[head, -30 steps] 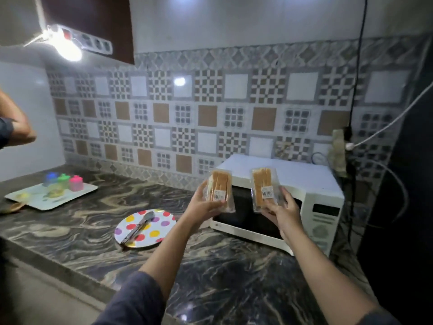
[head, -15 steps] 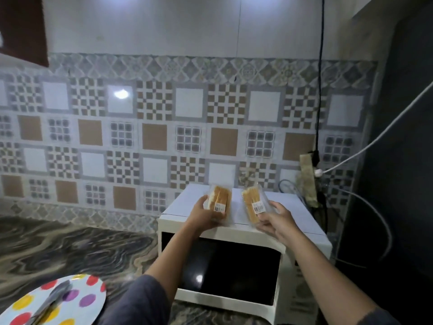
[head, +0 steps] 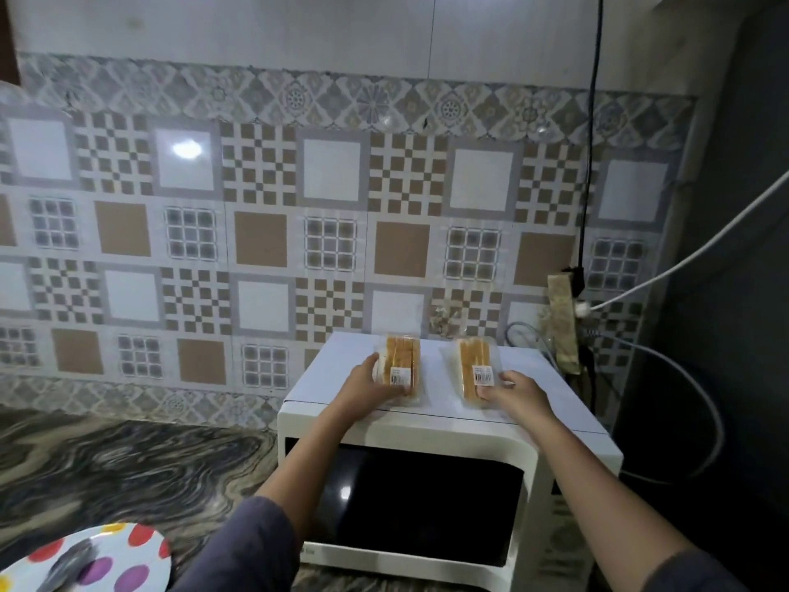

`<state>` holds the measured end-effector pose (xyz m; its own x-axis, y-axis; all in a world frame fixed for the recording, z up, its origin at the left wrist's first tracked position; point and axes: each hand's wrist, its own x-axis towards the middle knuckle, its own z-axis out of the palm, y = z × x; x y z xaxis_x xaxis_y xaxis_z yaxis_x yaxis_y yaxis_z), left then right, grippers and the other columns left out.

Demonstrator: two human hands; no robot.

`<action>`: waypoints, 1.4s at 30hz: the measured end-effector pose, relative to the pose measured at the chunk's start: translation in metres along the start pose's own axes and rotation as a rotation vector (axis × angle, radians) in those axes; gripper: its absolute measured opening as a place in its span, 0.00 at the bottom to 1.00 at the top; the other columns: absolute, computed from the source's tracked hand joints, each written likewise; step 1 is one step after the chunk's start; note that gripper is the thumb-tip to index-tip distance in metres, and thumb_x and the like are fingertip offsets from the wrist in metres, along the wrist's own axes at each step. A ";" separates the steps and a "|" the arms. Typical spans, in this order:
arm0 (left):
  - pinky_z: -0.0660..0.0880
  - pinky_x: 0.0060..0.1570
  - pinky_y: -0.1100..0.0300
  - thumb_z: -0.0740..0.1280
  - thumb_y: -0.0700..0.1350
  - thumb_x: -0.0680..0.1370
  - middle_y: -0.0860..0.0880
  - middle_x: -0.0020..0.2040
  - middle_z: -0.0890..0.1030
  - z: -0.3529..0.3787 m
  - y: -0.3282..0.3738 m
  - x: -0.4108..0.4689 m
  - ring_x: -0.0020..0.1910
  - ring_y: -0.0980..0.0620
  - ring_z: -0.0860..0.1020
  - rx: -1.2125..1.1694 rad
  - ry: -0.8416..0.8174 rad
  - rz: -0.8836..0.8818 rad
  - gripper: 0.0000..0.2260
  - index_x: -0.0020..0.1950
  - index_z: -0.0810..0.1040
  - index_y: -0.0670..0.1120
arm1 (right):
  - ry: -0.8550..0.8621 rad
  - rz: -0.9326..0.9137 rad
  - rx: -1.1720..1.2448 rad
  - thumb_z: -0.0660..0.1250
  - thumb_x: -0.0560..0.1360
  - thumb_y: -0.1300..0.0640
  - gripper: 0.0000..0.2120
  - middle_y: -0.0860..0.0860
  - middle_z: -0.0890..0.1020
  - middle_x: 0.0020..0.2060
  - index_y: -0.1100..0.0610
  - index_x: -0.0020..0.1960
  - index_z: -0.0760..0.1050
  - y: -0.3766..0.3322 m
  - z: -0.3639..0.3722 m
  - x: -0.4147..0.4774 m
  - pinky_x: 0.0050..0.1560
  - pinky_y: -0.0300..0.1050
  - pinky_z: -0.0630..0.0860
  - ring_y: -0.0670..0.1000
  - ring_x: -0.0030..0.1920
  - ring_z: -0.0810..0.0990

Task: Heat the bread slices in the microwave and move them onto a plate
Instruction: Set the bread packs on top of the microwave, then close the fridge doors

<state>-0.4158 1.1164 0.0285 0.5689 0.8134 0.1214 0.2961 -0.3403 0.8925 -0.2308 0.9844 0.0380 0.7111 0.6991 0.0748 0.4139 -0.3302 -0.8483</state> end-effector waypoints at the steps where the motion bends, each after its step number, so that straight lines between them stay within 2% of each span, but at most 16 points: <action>1: 0.71 0.64 0.49 0.73 0.44 0.71 0.45 0.63 0.77 -0.001 0.000 -0.001 0.60 0.47 0.76 -0.006 -0.016 0.008 0.28 0.68 0.67 0.46 | -0.003 0.008 -0.002 0.68 0.73 0.55 0.25 0.56 0.74 0.64 0.60 0.68 0.68 0.000 0.000 -0.001 0.60 0.50 0.73 0.56 0.60 0.75; 4: 0.70 0.63 0.53 0.71 0.45 0.73 0.46 0.63 0.77 -0.004 -0.002 -0.001 0.61 0.47 0.75 -0.002 -0.032 0.027 0.25 0.68 0.68 0.46 | -0.001 0.021 -0.016 0.65 0.75 0.54 0.21 0.56 0.75 0.63 0.60 0.66 0.69 -0.003 0.001 -0.009 0.56 0.48 0.72 0.56 0.58 0.75; 6: 0.70 0.62 0.55 0.69 0.46 0.74 0.45 0.65 0.75 -0.005 -0.004 -0.004 0.62 0.47 0.75 0.025 -0.017 0.036 0.24 0.68 0.68 0.45 | 0.010 0.038 -0.010 0.65 0.76 0.52 0.20 0.55 0.76 0.62 0.60 0.65 0.70 -0.003 0.001 -0.016 0.57 0.48 0.71 0.55 0.55 0.75; 10: 0.62 0.69 0.53 0.66 0.47 0.77 0.43 0.72 0.65 -0.006 -0.006 -0.017 0.70 0.45 0.66 0.082 0.046 0.071 0.27 0.73 0.63 0.42 | 0.079 0.074 0.016 0.65 0.75 0.54 0.21 0.55 0.74 0.64 0.59 0.66 0.70 0.000 0.001 -0.044 0.58 0.47 0.69 0.56 0.62 0.73; 14: 0.58 0.70 0.57 0.64 0.44 0.78 0.45 0.73 0.63 -0.007 -0.007 -0.042 0.72 0.48 0.63 0.068 0.079 0.232 0.22 0.71 0.66 0.41 | 0.234 0.102 0.091 0.65 0.75 0.57 0.22 0.55 0.75 0.64 0.58 0.68 0.69 0.009 0.005 -0.097 0.58 0.44 0.69 0.54 0.63 0.73; 18: 0.59 0.68 0.60 0.62 0.39 0.78 0.45 0.72 0.65 0.000 -0.008 -0.081 0.71 0.48 0.64 -0.016 0.058 0.342 0.19 0.69 0.69 0.41 | 0.312 0.188 0.147 0.65 0.75 0.57 0.18 0.53 0.77 0.61 0.57 0.65 0.71 0.036 0.013 -0.166 0.61 0.49 0.72 0.54 0.60 0.75; 21: 0.61 0.66 0.62 0.62 0.39 0.78 0.46 0.71 0.65 0.016 -0.005 -0.120 0.70 0.48 0.65 -0.043 -0.083 0.390 0.19 0.69 0.69 0.42 | 0.406 0.280 0.172 0.65 0.75 0.58 0.18 0.53 0.77 0.60 0.55 0.65 0.71 0.056 0.012 -0.226 0.57 0.46 0.73 0.53 0.59 0.76; 23: 0.65 0.66 0.58 0.63 0.39 0.78 0.45 0.70 0.67 0.033 -0.002 -0.149 0.68 0.47 0.67 -0.066 -0.205 0.409 0.19 0.69 0.69 0.43 | 0.456 0.364 0.183 0.64 0.76 0.58 0.18 0.52 0.75 0.60 0.55 0.66 0.70 0.070 0.005 -0.271 0.55 0.45 0.72 0.53 0.59 0.75; 26: 0.70 0.64 0.52 0.64 0.40 0.77 0.44 0.67 0.69 0.067 0.008 -0.200 0.64 0.43 0.72 -0.140 -0.403 0.407 0.19 0.69 0.69 0.44 | 0.541 0.453 0.230 0.64 0.77 0.59 0.17 0.53 0.75 0.61 0.56 0.65 0.70 0.090 -0.016 -0.342 0.59 0.47 0.73 0.52 0.58 0.75; 29: 0.69 0.58 0.59 0.63 0.39 0.78 0.43 0.68 0.69 0.104 0.027 -0.260 0.57 0.51 0.75 -0.198 -0.553 0.412 0.19 0.69 0.68 0.43 | 0.680 0.493 0.258 0.64 0.77 0.61 0.15 0.52 0.76 0.57 0.55 0.63 0.72 0.103 -0.044 -0.419 0.59 0.45 0.73 0.51 0.56 0.75; 33: 0.66 0.60 0.63 0.63 0.39 0.78 0.45 0.67 0.69 0.152 0.058 -0.363 0.65 0.49 0.70 -0.243 -0.765 0.486 0.19 0.69 0.68 0.42 | 0.898 0.538 0.232 0.64 0.76 0.62 0.15 0.50 0.78 0.50 0.56 0.62 0.73 0.110 -0.081 -0.533 0.58 0.46 0.72 0.53 0.57 0.76; 37: 0.67 0.57 0.64 0.64 0.39 0.78 0.47 0.66 0.70 0.192 0.092 -0.473 0.63 0.52 0.71 -0.259 -0.962 0.552 0.18 0.68 0.69 0.44 | 1.186 0.580 0.271 0.60 0.76 0.68 0.14 0.57 0.77 0.49 0.65 0.61 0.73 0.112 -0.120 -0.643 0.47 0.47 0.73 0.58 0.51 0.77; 39: 0.67 0.56 0.64 0.63 0.39 0.78 0.46 0.65 0.71 0.211 0.108 -0.528 0.62 0.52 0.71 -0.280 -1.052 0.597 0.18 0.68 0.70 0.43 | 1.271 0.590 0.297 0.60 0.76 0.67 0.13 0.57 0.78 0.48 0.63 0.60 0.73 0.115 -0.140 -0.697 0.41 0.45 0.74 0.58 0.50 0.77; 42: 0.66 0.58 0.63 0.63 0.38 0.78 0.46 0.65 0.71 0.237 0.129 -0.595 0.64 0.50 0.71 -0.296 -1.168 0.608 0.18 0.68 0.69 0.42 | 1.336 0.633 0.294 0.64 0.74 0.64 0.13 0.56 0.79 0.49 0.59 0.58 0.75 0.125 -0.166 -0.764 0.49 0.48 0.74 0.55 0.49 0.78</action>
<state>-0.5348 0.4768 -0.0313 0.9089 -0.3527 0.2223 -0.3253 -0.2665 0.9073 -0.6283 0.3042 -0.0379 0.7698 -0.6352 -0.0621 -0.1613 -0.0995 -0.9819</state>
